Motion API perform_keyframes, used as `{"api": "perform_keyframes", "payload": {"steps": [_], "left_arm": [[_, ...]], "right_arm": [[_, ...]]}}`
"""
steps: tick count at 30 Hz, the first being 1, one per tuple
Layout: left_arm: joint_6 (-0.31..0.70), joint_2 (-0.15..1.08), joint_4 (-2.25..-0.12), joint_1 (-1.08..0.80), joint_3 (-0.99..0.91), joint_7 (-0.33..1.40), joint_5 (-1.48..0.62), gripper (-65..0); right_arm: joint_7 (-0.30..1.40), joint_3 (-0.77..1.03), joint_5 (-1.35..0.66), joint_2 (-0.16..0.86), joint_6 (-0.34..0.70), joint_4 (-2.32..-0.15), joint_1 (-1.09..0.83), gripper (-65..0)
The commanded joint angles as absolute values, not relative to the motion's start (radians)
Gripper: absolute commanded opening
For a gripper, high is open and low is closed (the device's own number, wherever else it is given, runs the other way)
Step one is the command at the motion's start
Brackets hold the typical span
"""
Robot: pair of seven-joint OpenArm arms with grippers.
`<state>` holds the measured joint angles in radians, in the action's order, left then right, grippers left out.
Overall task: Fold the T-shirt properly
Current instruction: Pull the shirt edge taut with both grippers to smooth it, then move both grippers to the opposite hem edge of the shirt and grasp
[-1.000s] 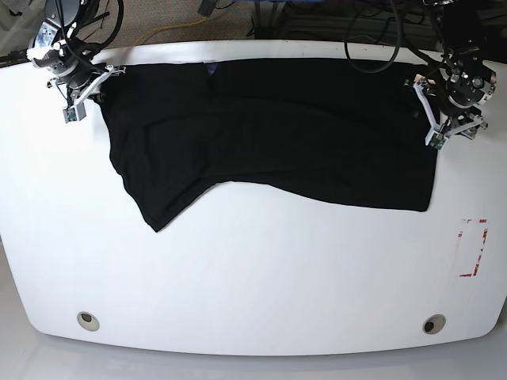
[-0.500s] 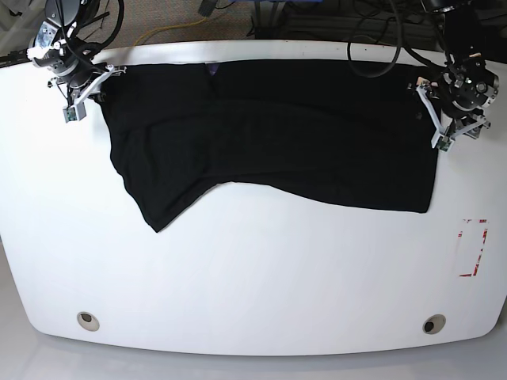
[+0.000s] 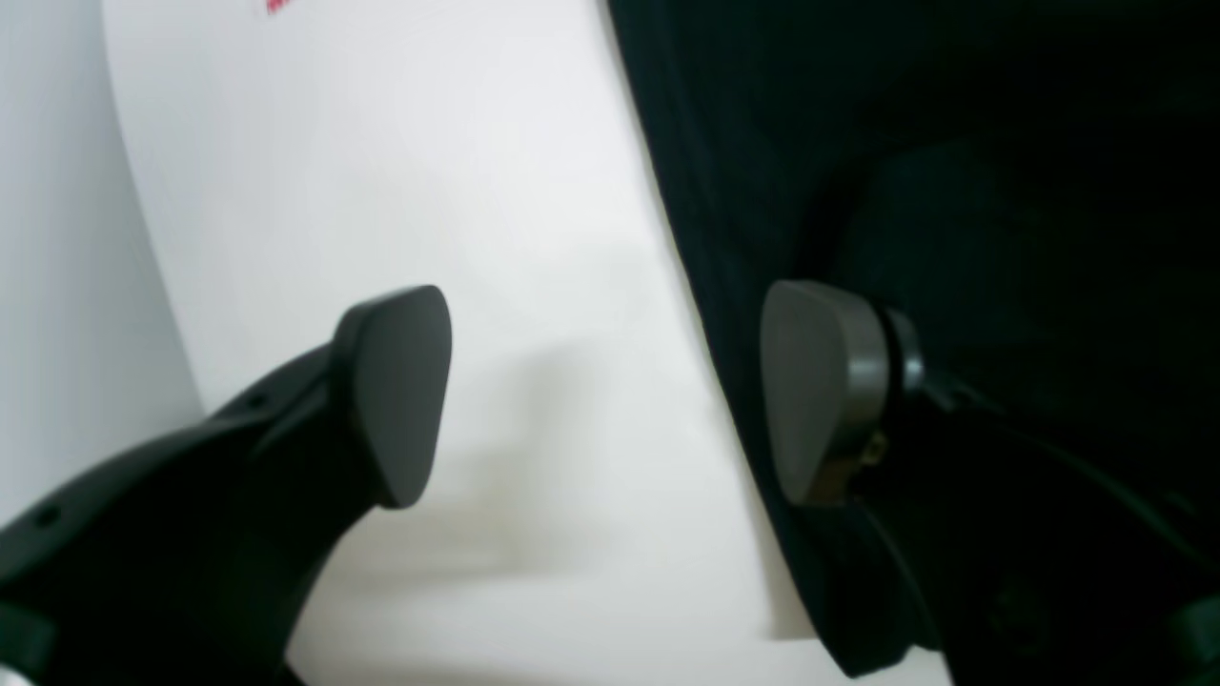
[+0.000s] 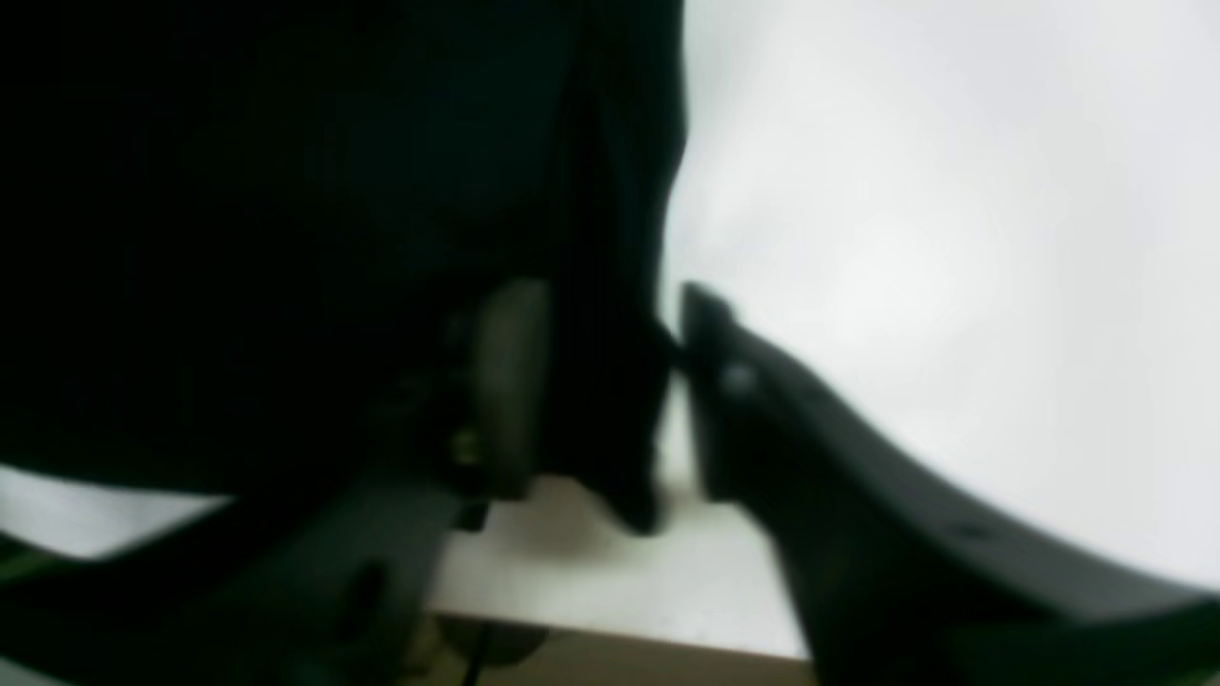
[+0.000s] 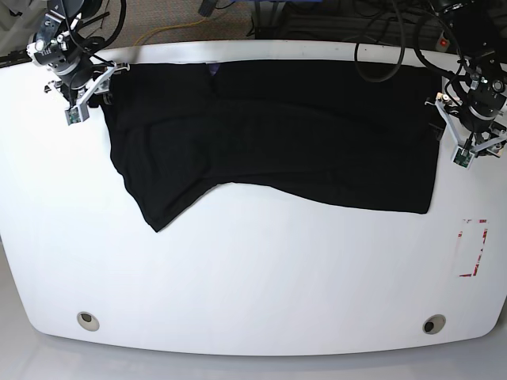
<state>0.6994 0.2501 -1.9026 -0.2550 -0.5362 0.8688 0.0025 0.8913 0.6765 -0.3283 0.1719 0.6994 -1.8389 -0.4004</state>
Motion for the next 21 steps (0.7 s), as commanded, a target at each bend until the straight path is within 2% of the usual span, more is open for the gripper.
{"api": "perform_keyframes", "payload": {"steps": [1, 3, 6, 17, 21], "left_arm": [[0.698, 0.252, -1.943, -0.249, -0.541, 0.857, -0.002, -17.4], [0.698, 0.223, -1.948, -0.248, -0.541, 0.857, -0.002, -17.4], [0.698, 0.202, -1.948, -0.242, -0.541, 0.852, -0.002, -17.4], [0.698, 0.156, -1.939, -0.171, -0.524, 0.852, 0.007, -17.2], [0.698, 0.151, -1.939, -0.154, -0.499, 0.855, 0.008, -17.2]], "right_arm": [[0.871, 0.685, -0.34, 0.165, 0.698, -1.886, -0.398, -31.1], [0.871, 0.696, -0.34, 0.162, 0.698, -1.905, -0.392, -23.9], [0.871, 0.696, -0.34, 0.159, 0.698, -1.911, -0.389, -19.2], [0.872, 0.664, -0.331, 0.162, 0.698, -1.88, -0.234, -19.0], [0.872, 0.605, -0.329, 0.199, 0.698, -1.822, -0.151, -19.0]]}}
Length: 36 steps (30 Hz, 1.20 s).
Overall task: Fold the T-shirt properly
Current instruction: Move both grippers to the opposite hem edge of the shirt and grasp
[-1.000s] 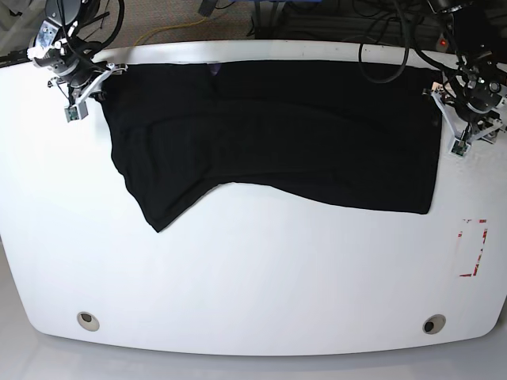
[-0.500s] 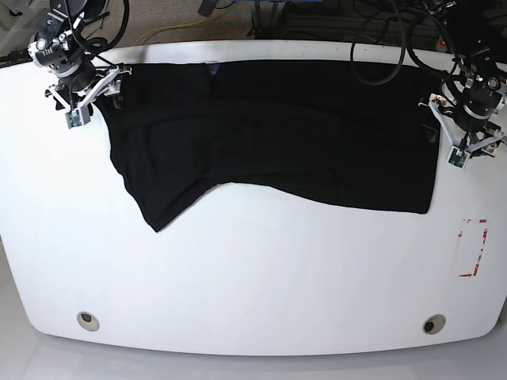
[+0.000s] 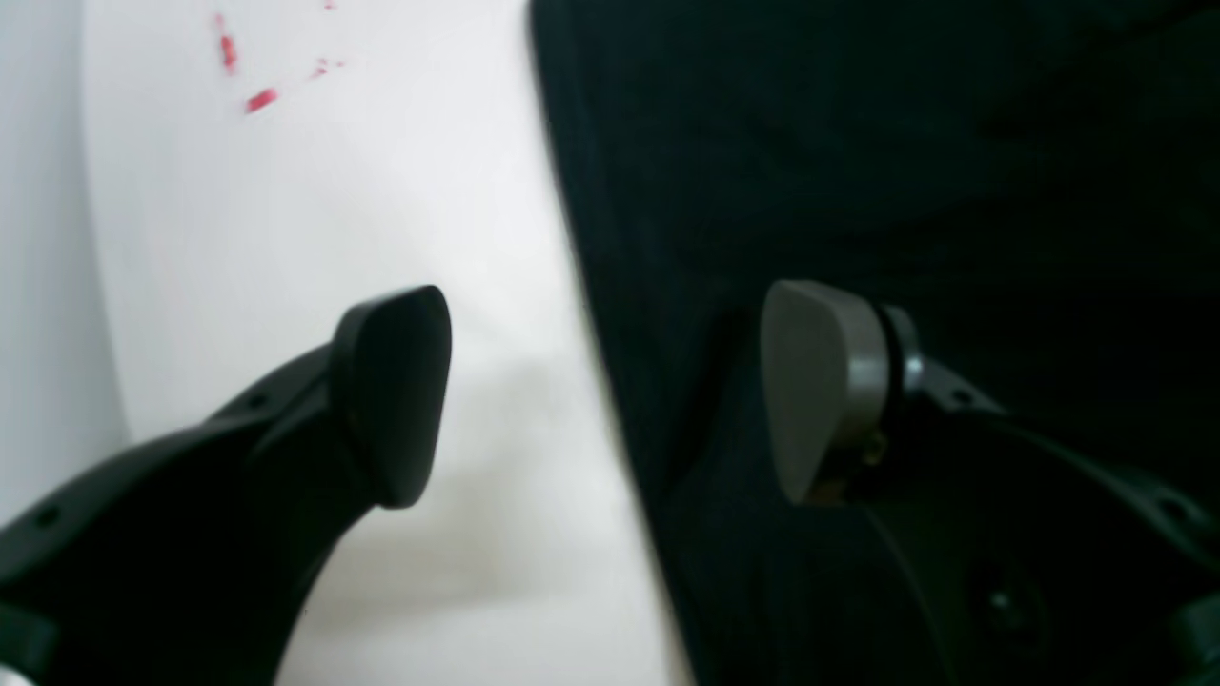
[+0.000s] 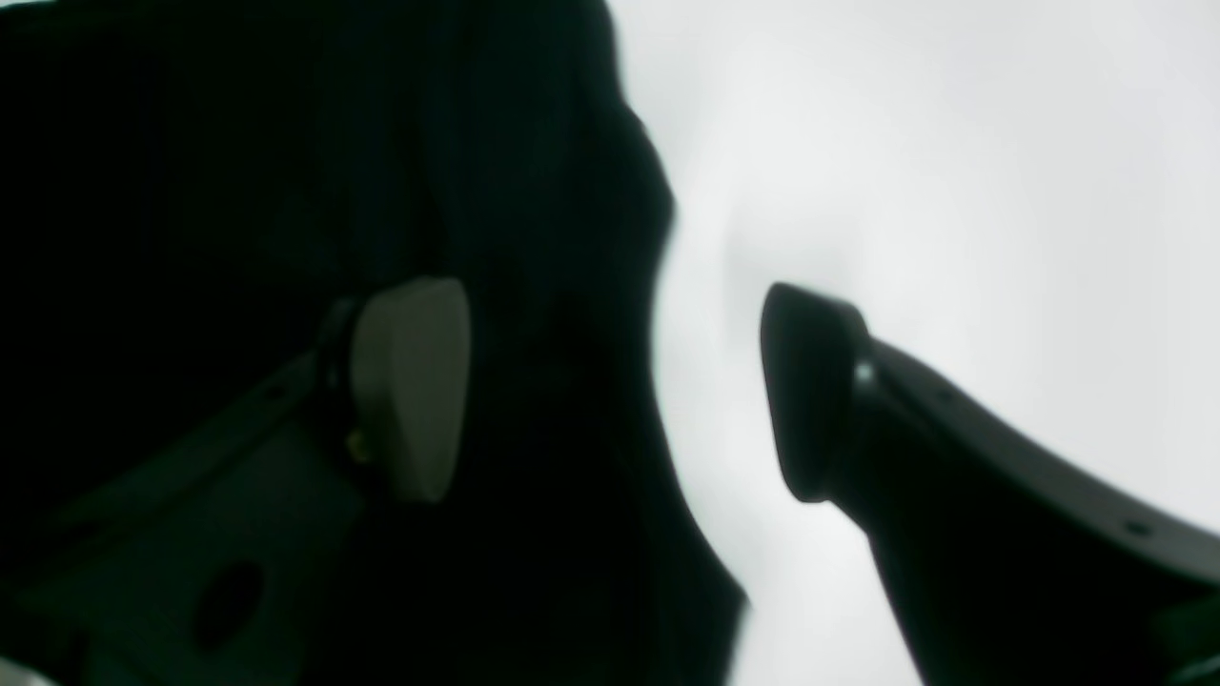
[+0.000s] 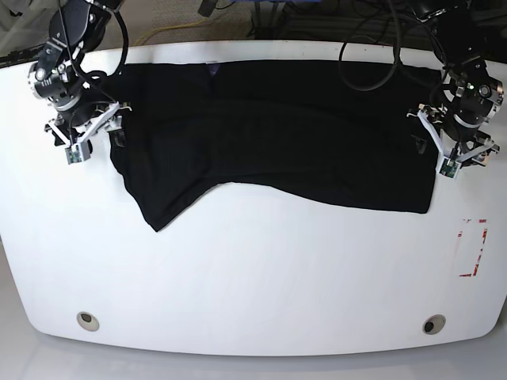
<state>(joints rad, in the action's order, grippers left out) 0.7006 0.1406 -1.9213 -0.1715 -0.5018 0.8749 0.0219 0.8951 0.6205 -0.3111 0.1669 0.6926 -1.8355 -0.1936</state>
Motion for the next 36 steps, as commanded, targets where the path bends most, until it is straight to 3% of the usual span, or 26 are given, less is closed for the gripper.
{"api": "perform_keyframes", "payload": {"steps": [1, 11, 20, 30, 36], "left_arm": [[0.698, 0.151, -1.939, -0.153, -0.499, 0.855, 0.008, -17.2], [0.698, 0.157, -1.939, -0.154, -0.499, 0.855, 0.008, -17.2], [0.698, 0.157, -1.911, -0.156, -0.501, 0.855, 0.008, -17.2], [0.698, 0.157, -1.879, -0.154, -0.503, 0.855, 0.008, -17.2], [0.698, 0.157, -1.879, -0.154, -0.504, 0.855, 0.008, -17.2]], "right_arm": [[0.872, 0.591, -0.329, 0.203, 0.698, -1.802, -0.131, -19.0], [0.871, 0.484, -0.329, 0.278, 0.698, -1.527, 0.107, -19.2], [0.854, 0.351, -0.328, 0.331, 0.698, -1.125, 0.412, -19.2], [0.676, 0.163, -0.328, 0.343, 0.698, -0.739, 0.621, -19.2], [0.555, 0.059, -0.328, 0.346, 0.684, -0.636, 0.645, -19.2]]}}
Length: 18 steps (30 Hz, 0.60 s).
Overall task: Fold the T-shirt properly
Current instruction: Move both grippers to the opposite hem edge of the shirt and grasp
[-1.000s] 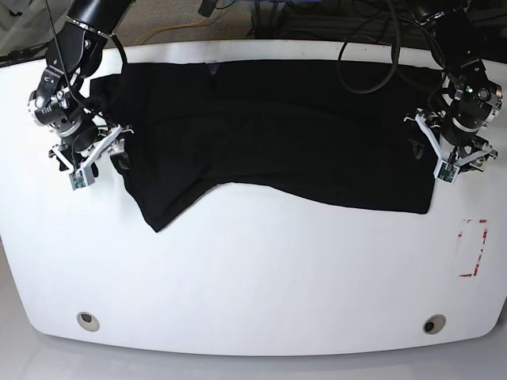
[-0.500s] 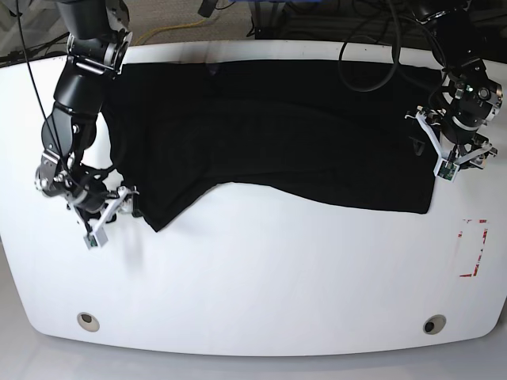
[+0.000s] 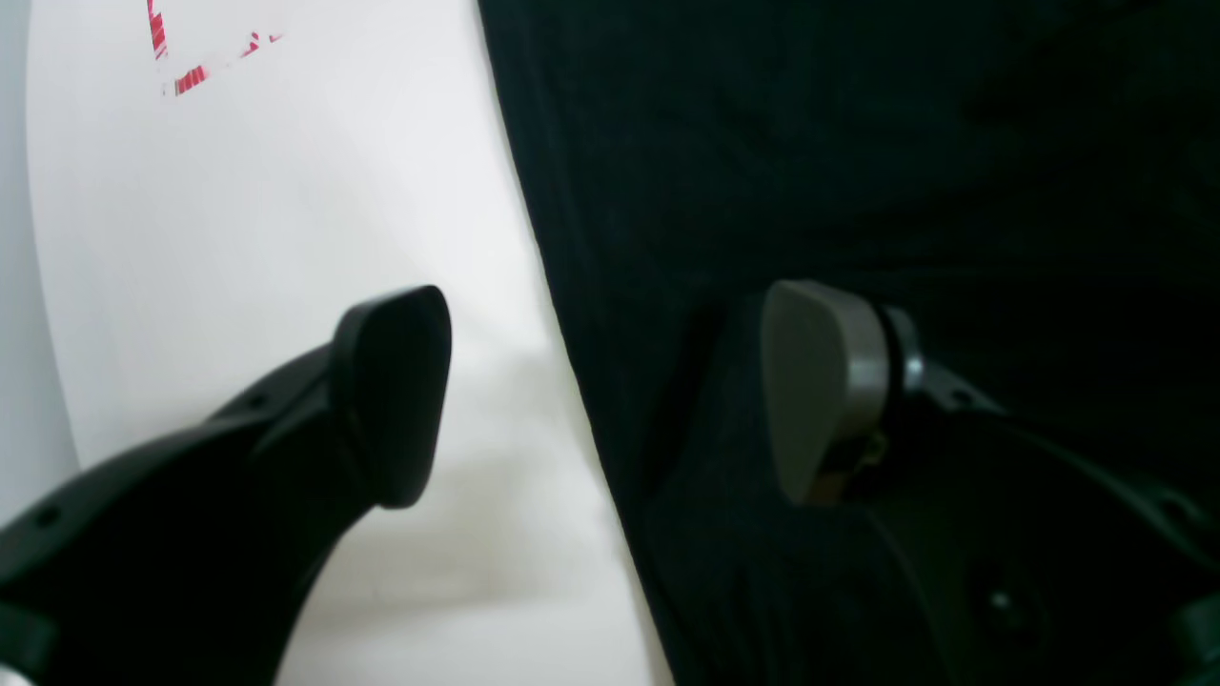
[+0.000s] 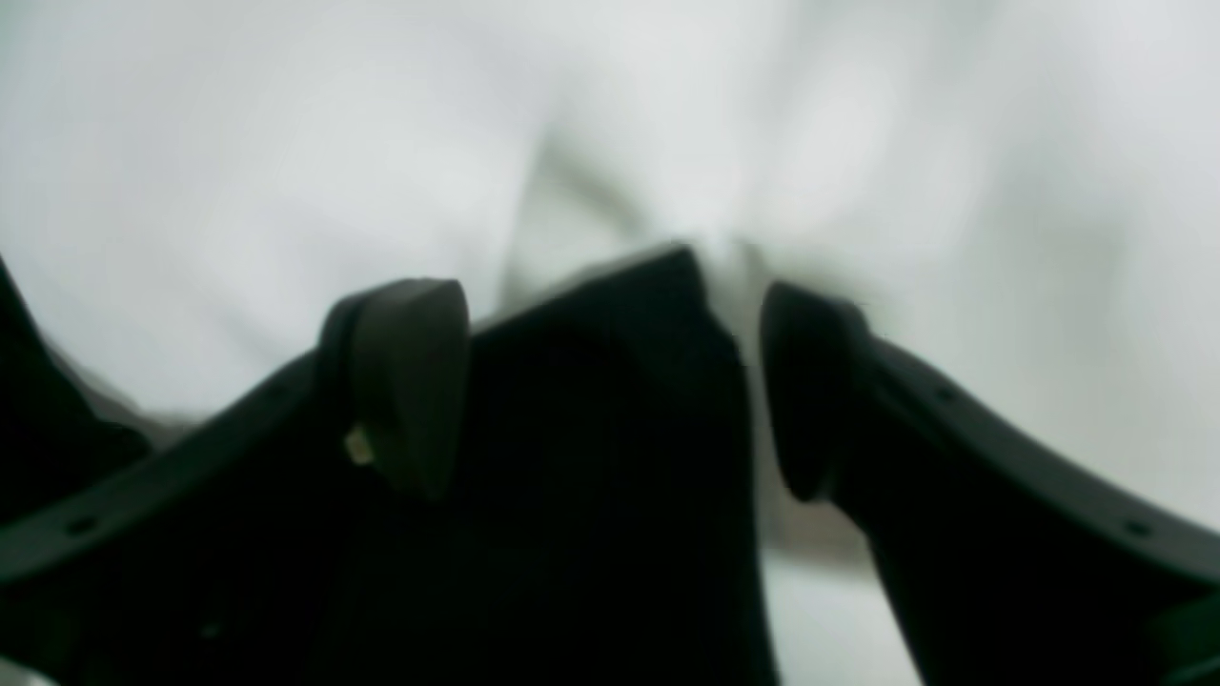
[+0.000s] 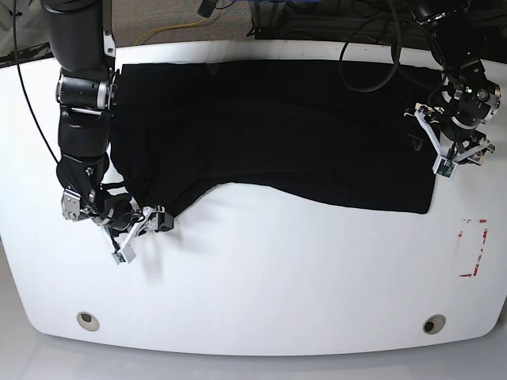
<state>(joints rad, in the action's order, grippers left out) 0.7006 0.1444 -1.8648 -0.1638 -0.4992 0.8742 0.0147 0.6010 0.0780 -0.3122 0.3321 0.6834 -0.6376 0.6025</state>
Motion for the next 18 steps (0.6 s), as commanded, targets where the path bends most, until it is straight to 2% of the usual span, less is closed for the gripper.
{"api": "perform_keyframes", "payload": {"steps": [1, 6, 9, 11, 14, 16, 18], "left_arm": [[0.698, 0.157, -1.879, -0.154, -0.504, 0.855, 0.008, -17.2], [0.698, 0.157, -1.879, -0.15, -0.503, 0.855, 0.008, -17.2], [0.698, 0.157, -1.876, -0.145, -0.503, 0.855, 0.008, -16.9], [0.698, 0.157, -1.859, -0.134, -0.498, 0.855, 0.008, -16.7], [0.698, 0.157, -1.805, -0.081, -0.503, 0.857, 0.038, -16.5], [0.653, 0.157, -1.765, -0.047, -0.498, 0.857, 0.074, -16.0], [0.608, 0.157, -1.709, 0.012, -0.501, 0.857, 0.085, -11.5]], "right_arm": [[0.536, 0.047, -0.328, 0.346, 0.674, -0.631, 0.645, -19.2], [0.504, 0.033, -0.328, 0.341, 0.644, -0.631, 0.615, -20.3], [0.479, 0.033, -0.328, 0.338, 0.641, -0.631, 0.61, -31.7], [0.467, 0.033, -0.328, 0.338, 0.628, -0.631, 0.607, -44.9], [0.466, 0.033, -0.328, 0.338, 0.627, -0.633, 0.596, -59.5], [0.466, 0.033, -0.328, 0.338, 0.627, -0.636, 0.595, -61.7], [0.466, 0.033, -0.328, 0.338, 0.628, -0.638, 0.595, -61.8]]}}
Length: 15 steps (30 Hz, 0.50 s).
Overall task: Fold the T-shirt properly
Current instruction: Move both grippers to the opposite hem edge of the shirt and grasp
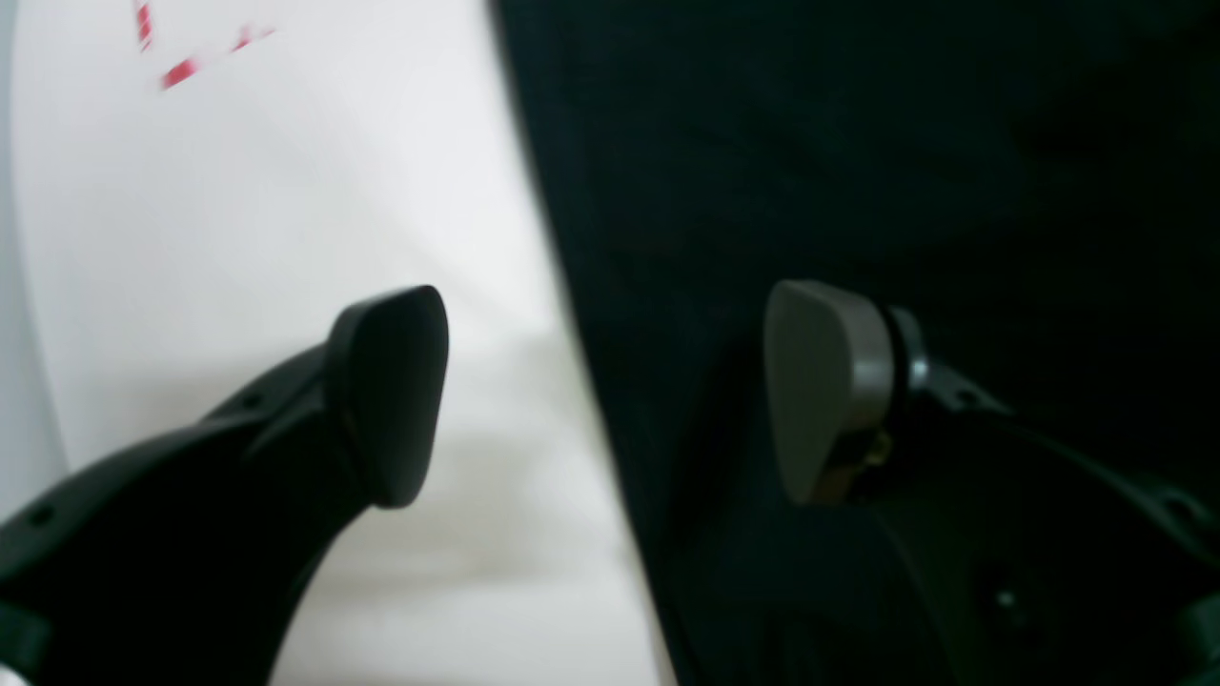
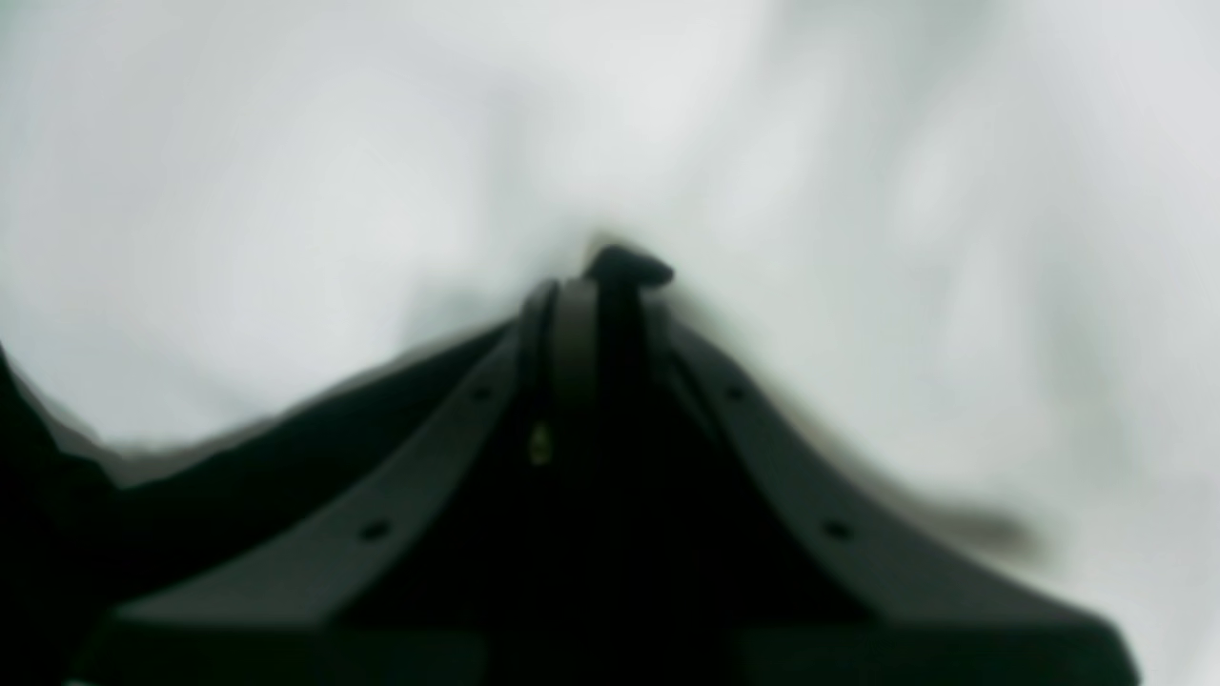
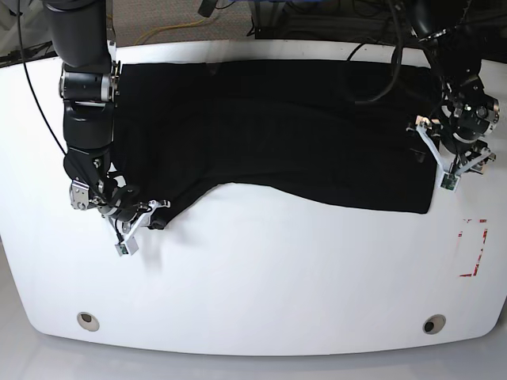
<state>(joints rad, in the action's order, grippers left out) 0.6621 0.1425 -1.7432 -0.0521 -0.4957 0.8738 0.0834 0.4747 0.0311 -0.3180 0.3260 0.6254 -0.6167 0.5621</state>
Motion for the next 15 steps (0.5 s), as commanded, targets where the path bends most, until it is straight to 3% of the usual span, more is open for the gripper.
{"api": "perform_keyframes", "payload": {"steps": [1, 5, 15], "left_arm": [[0.593, 0.157, -1.679, 0.036, -0.501, 0.857, 0.085, -8.9], [0.552, 0.159, -1.586, 0.125, -0.503, 0.857, 0.09, -3.6], [0.51, 0.2, -1.285, 0.328, -0.496, 0.845, 0.085, -2.9]], "right_arm": [[0.466, 0.033, -0.328, 0.338, 0.63, -0.638, 0.595, -62.0], [0.466, 0.033, -0.329, 0.338, 0.63, -0.638, 0.595, -62.1], [0.466, 0.033, -0.329, 0.338, 0.63, -0.638, 0.591, -62.1]]}}
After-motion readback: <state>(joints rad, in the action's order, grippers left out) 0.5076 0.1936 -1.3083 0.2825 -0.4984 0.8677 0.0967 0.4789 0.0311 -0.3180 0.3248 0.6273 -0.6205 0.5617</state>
